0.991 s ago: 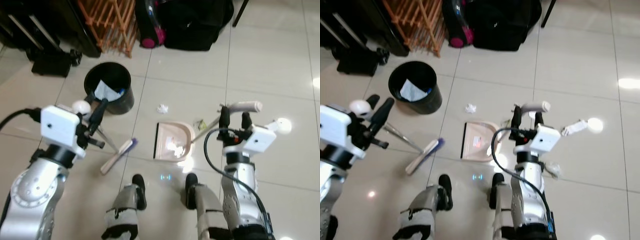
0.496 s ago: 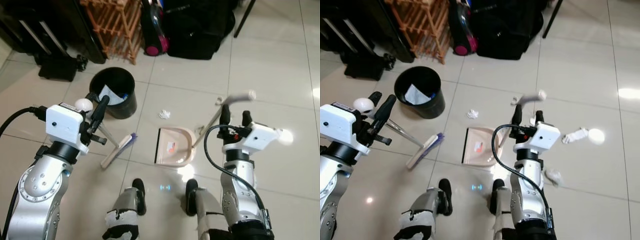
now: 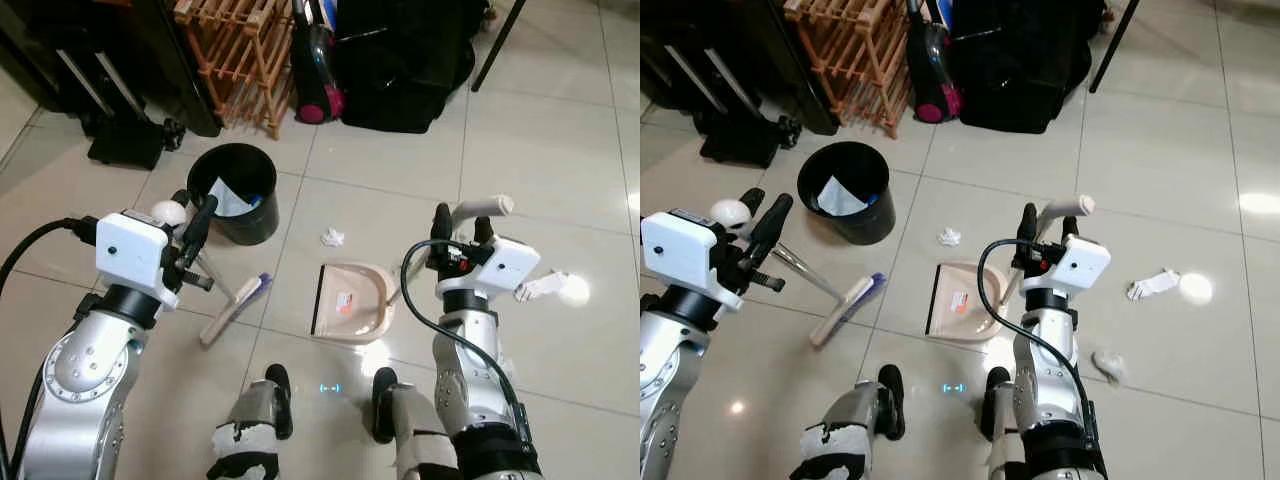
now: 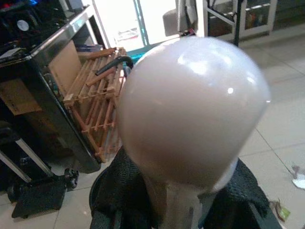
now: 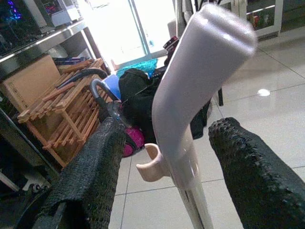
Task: Sweep floor
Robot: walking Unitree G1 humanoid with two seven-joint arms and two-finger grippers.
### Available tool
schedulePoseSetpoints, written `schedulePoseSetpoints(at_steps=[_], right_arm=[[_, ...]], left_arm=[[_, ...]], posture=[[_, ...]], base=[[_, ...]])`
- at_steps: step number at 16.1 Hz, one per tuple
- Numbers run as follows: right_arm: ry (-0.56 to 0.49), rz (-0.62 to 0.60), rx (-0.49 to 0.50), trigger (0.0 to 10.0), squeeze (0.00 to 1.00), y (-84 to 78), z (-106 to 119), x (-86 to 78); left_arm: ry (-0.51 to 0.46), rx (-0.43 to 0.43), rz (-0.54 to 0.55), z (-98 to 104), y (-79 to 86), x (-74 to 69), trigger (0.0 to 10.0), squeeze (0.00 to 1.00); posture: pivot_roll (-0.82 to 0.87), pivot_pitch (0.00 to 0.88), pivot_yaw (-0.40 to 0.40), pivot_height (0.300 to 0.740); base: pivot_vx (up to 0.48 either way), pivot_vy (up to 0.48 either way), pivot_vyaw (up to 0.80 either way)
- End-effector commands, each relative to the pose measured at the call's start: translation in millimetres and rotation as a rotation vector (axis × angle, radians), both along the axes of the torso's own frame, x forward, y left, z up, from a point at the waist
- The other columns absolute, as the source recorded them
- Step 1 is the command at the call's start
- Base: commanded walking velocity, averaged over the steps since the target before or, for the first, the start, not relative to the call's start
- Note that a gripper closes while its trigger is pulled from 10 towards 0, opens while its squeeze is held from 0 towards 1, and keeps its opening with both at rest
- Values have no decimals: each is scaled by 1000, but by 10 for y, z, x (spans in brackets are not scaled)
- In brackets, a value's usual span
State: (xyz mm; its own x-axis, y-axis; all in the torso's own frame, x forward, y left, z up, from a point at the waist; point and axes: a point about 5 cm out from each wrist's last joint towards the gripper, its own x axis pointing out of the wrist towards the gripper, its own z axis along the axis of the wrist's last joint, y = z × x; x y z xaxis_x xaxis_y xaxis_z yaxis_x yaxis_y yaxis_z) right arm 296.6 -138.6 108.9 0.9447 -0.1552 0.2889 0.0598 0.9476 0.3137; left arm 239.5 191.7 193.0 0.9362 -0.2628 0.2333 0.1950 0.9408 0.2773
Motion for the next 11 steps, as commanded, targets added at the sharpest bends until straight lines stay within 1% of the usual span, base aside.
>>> schedulePoseSetpoints(at_steps=[1,2,4,6,8,9,10,11], right_arm=[[36,-17,9,10000,0,-44,-108,-73],[35,-24,9,10000,0,-63,-111,-100],[6,-34,16,10000,0,-137,-48,-237],[-9,19,19,10000,0,-137,52,-383],[1,81,-11,10000,0,-110,95,-487],[10,117,-34,10000,0,-99,120,-580],[16,136,-44,10000,0,-94,138,-637],[34,192,-70,10000,0,-87,206,-769]], left_arm=[[-40,12,15,48,18,-4,10000,0],[-41,12,19,50,27,7,10000,0],[-59,10,57,68,79,58,10000,0],[-59,2,107,64,124,131,10000,0],[-66,-9,125,76,118,234,10000,0],[-74,-10,120,101,99,274,10000,0],[-75,-5,109,120,88,293,10000,0],[-59,49,34,177,64,346,10000,0]], posture=[[98,276,33,740],[83,271,28,740],[51,256,20,740],[20,240,7,740],[-10,218,-7,740],[-20,206,-13,740],[-23,203,-15,740],[-39,189,-21,740]], base=[[0,0,0],[0,0,0],[0,0,0],[0,0,0],[0,0,0],[0,0,0],[0,0,0],[0,0,0]])
